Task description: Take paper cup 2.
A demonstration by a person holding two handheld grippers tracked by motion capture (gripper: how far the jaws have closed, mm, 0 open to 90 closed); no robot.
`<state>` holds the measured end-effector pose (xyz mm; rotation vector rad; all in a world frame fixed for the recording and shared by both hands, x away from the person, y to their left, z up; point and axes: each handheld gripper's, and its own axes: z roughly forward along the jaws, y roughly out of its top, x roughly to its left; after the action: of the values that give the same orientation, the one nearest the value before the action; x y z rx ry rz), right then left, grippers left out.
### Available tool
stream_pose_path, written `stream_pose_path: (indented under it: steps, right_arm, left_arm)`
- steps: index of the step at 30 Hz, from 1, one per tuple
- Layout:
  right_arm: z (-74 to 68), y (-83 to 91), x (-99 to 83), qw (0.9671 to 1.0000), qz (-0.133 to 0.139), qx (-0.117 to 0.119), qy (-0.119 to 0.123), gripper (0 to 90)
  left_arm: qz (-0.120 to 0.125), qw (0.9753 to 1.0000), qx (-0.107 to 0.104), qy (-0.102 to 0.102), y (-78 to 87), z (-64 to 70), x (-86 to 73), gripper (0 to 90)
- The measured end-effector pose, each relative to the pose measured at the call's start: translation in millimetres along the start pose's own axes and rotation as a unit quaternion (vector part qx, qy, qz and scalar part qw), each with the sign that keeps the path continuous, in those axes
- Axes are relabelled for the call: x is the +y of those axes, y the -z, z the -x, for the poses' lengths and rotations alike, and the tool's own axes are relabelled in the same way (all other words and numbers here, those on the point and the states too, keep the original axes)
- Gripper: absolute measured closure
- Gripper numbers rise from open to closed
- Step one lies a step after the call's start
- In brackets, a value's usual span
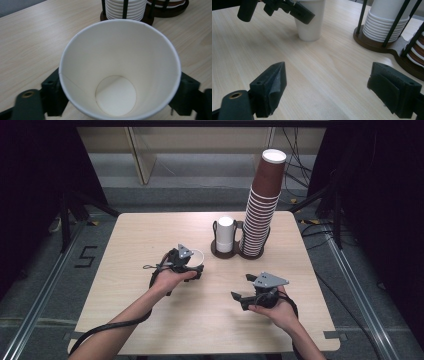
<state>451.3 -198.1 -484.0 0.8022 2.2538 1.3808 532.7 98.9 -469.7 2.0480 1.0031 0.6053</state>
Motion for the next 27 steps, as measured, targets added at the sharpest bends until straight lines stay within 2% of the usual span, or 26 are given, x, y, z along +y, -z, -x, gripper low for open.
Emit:
stream_pose_path:
  steps: [1,2,4,5,6,8,9,10,13,14,17,18,20,21,22,23,24,25,26,27]
  right_arm:
    - [-1.4,0.6,-0.3,0.9999,-0.002,-0.001,-0.011,15.2]
    - [-0.5,0.9,-0.3,0.9999,-0.002,0.001,-0.011,15.2]
    - [0.0,2.1,-0.4,0.9999,-0.002,-0.005,-0.016,15.1]
    - [1.8,2.1,-0.1,1.0000,0.001,-0.006,-0.007,15.0]
    - [1.8,2.1,-0.1,1.0000,0.001,-0.006,-0.007,15.0]
    - [2.0,3.0,0.6,0.9998,0.005,-0.010,-0.018,14.9]
    - [2.0,3.0,0.6,0.9998,0.005,-0.010,-0.018,14.9]
    - [4.0,5.2,2.8,0.9998,0.006,-0.014,-0.011,14.9]
    - [7.4,9.1,6.9,0.9996,0.009,-0.021,-0.013,14.9]
    - [8.5,10.0,8.0,0.9995,0.013,-0.025,-0.013,14.9]
    - [11.1,13.7,11.9,0.9991,0.018,-0.032,-0.022,14.9]
    - [15.1,15.8,15.8,0.9987,0.029,-0.040,-0.016,14.9]
    - [16.6,18.5,19.3,0.9980,0.032,-0.048,-0.023,14.9]
    - [18.2,19.2,21.5,0.9976,0.040,-0.052,-0.021,14.9]
    - [21.3,21.7,24.4,0.9975,0.039,-0.058,-0.010,14.9]
    - [21.2,22.7,26.8,0.9967,0.047,-0.063,-0.019,14.9]
    - [24.5,24.7,31.0,0.9958,0.055,-0.073,-0.010,14.9]
    - [26.7,27.2,34.5,0.9954,0.057,-0.077,-0.008,14.9]
    - [27.6,28.3,38.1,0.9945,0.064,-0.082,-0.015,14.8]
    - [29.3,30.4,42.0,0.9936,0.069,-0.088,-0.018,14.8]
  left_arm:
    - [0.003,1.0000,-0.001,-0.002,-0.1,-0.5,0.0,12.0]
    - [0.004,1.0000,-0.003,-0.005,0.2,-1.0,0.2,8.6]
    - [0.006,1.0000,-0.006,0.001,0.6,-0.2,0.5,3.5]
    - [0.003,0.9998,-0.011,-0.016,5.0,-0.2,2.2,2.3]
    - [0.003,0.9998,-0.011,-0.016,5.0,-0.2,2.2,0.5]
    - [0.019,0.9994,-0.010,-0.026,12.6,2.4,5.2,0.0]
    - [0.019,0.9994,-0.010,-0.026,12.6,2.4,5.2,0.0]
    - [0.028,0.9989,-0.010,-0.036,21.8,3.8,8.1,0.0]
    - [0.034,0.9986,-0.013,-0.039,30.4,4.4,10.0,0.0]
    - [0.050,0.9980,-0.015,-0.035,38.2,5.0,12.2,0.0]
    - [0.061,0.9974,-0.013,-0.036,46.1,5.1,14.6,0.0]
    - [0.078,0.9963,-0.016,-0.030,51.6,6.3,17.3,0.0]
    - [0.091,0.9952,-0.019,-0.031,55.3,7.6,19.7,0.0]
    - [0.095,0.9947,-0.021,-0.033,57.2,8.8,21.3,0.0]
    - [0.107,0.9934,-0.026,-0.032,58.1,10.4,23.1,0.0]
    - [0.116,0.9921,-0.028,-0.037,59.8,12.6,26.0,0.0]
    - [0.127,0.9906,-0.031,-0.038,60.5,14.8,28.4,0.0]
    - [0.127,0.9906,-0.031,-0.038,60.5,14.8,28.4,0.0]
    - [0.150,0.9870,-0.038,-0.043,61.4,19.3,34.3,0.0]
    - [0.161,0.9851,-0.040,-0.047,61.5,21.8,37.8,0.0]
